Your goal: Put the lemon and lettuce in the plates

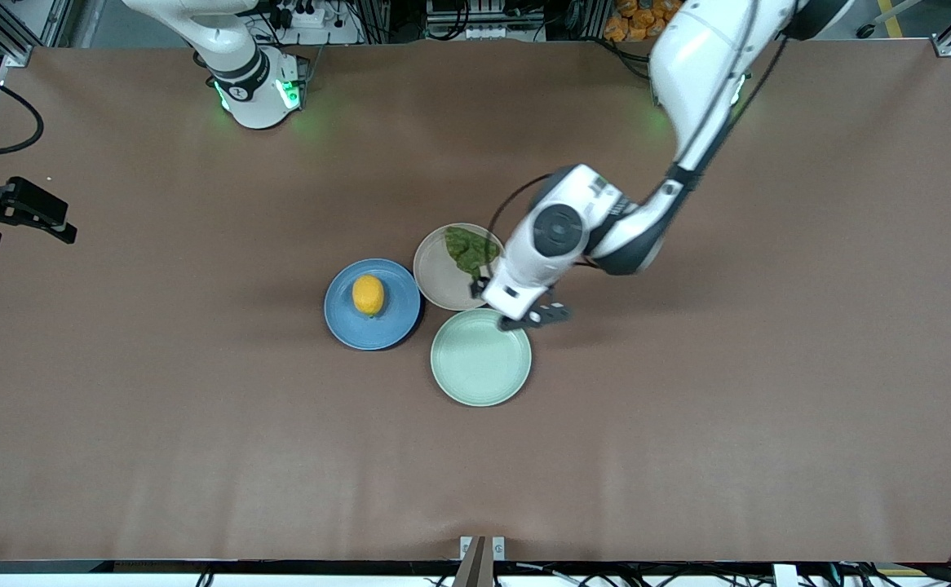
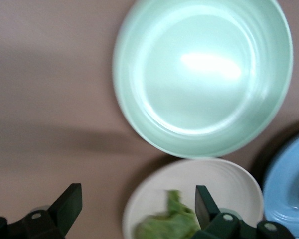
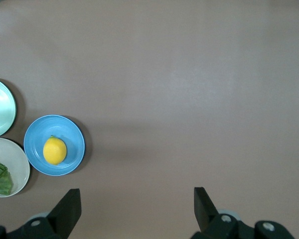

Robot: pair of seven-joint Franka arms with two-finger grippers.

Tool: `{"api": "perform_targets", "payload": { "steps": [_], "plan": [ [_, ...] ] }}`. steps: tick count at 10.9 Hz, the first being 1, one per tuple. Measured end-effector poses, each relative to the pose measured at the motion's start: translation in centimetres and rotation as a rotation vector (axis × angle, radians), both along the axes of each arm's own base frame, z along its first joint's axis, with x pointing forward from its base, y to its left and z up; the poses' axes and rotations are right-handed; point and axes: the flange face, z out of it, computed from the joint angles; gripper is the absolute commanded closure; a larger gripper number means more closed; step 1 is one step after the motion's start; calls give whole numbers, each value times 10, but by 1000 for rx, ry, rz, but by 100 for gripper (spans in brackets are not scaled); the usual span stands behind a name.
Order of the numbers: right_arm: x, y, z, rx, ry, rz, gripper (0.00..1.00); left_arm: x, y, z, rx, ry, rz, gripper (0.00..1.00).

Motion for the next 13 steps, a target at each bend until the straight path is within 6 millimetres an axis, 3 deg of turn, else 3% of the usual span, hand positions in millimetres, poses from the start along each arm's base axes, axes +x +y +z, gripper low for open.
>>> {"api": "perform_targets", "payload": {
  "steps": [4, 6, 9, 11, 13],
  "plan": [
    [0, 2, -2, 1, 2, 4, 0, 63, 143, 104, 30, -30, -33, 0],
    [-2, 4, 2, 2, -6, 8, 0, 75, 207, 146, 43, -42, -44, 0],
    [-5, 6, 8, 2, -18, 11, 0, 87, 303, 193, 50, -54, -70, 0],
    [-7, 6, 11, 2, -23, 12, 0, 83, 349, 226, 58, -69, -69, 0],
    [-8, 6, 13, 2, -26, 12, 0, 69, 372, 261, 72, -90, -62, 0]
  ]
}}
